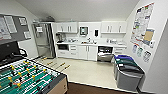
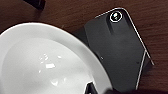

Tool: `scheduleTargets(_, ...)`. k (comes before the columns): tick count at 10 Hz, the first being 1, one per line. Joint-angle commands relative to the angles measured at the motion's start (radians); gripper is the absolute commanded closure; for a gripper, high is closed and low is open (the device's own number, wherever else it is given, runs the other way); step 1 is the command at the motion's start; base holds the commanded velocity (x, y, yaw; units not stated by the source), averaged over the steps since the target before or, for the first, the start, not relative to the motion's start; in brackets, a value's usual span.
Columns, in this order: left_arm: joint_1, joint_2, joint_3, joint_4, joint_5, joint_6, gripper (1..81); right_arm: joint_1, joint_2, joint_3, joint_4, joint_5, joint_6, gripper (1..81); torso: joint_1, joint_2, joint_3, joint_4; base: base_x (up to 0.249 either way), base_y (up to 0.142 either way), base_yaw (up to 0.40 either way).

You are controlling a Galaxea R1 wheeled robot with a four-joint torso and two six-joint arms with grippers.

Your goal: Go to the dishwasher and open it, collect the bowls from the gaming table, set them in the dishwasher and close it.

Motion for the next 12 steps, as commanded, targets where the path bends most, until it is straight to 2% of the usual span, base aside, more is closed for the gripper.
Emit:
scheduleTargets(1, -0.050, -0.005, -0.003, 0.009, 0.039, 0.000, 81.1, 0.040, -0.011, 0.010, -0.013, -0.039, -0.003, 81.1, 0.000, 0.000, 0.000, 0.000, 0.189, 0.000, 0.000)
scheduleTargets(12, -0.050, -0.002, -0.003, 0.009, 0.039, 0.000, 81.1, 0.040, -0.011, 0.007, -0.013, -0.039, -0.003, 81.1, 0.000, 0.000, 0.000, 0.000, 0.186, -0.073, 0.000)
